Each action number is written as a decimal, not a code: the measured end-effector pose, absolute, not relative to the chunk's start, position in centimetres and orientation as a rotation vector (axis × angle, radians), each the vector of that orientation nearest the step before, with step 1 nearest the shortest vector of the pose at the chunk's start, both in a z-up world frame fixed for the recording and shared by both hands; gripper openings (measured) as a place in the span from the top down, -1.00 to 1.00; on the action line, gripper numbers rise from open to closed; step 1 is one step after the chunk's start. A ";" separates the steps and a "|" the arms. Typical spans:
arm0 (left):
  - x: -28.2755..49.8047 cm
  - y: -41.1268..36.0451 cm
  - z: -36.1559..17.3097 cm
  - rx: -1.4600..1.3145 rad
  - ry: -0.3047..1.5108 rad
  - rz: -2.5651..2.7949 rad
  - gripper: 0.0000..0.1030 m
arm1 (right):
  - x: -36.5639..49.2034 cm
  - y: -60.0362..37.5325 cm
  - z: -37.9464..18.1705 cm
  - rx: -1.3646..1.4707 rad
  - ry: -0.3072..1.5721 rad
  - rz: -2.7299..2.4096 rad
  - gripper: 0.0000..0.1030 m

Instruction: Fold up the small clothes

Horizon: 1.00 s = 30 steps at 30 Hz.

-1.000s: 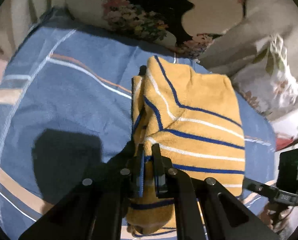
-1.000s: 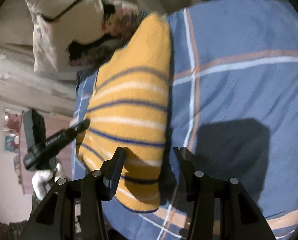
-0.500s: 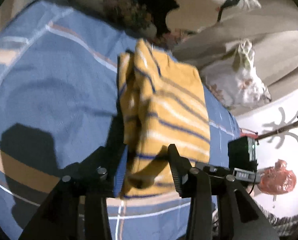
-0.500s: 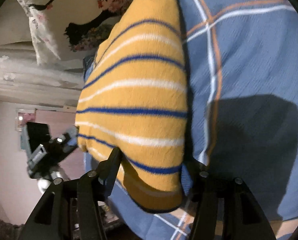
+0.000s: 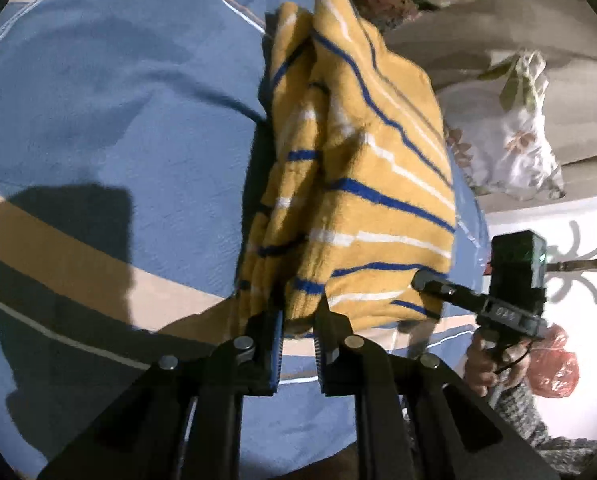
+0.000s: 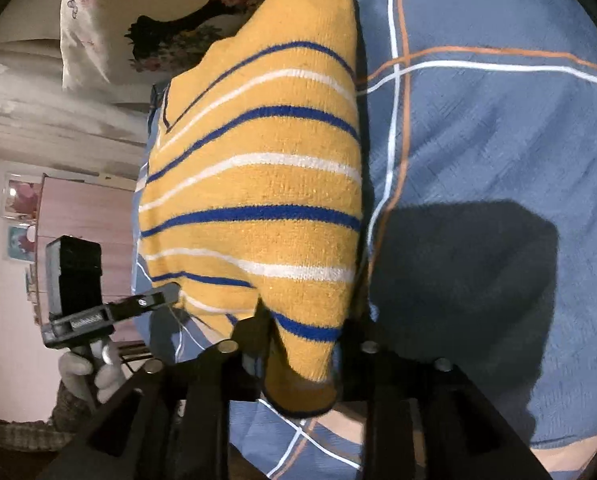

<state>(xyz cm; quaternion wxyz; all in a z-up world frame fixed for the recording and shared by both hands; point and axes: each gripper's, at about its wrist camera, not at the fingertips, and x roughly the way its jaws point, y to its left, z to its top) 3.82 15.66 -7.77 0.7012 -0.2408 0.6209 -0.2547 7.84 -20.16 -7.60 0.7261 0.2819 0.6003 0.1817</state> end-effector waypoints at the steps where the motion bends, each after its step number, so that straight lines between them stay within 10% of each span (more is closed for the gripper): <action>1: 3.7 16.1 -7.4 -0.520 1.372 -0.563 0.71 | 7.7 -20.5 -7.1 0.616 1.313 0.394 0.43; 13: 9.4 14.1 0.4 -0.374 1.103 -0.598 0.69 | 11.8 -21.1 -0.2 0.536 1.066 0.314 0.42; 16: 12.0 10.8 -0.4 -0.371 1.103 -0.623 0.36 | 14.0 -19.6 -2.0 0.546 1.097 0.324 0.42; 30: 13.0 13.4 -3.5 -0.428 1.120 -0.558 0.21 | 14.2 -20.9 -2.8 0.621 1.070 0.254 0.13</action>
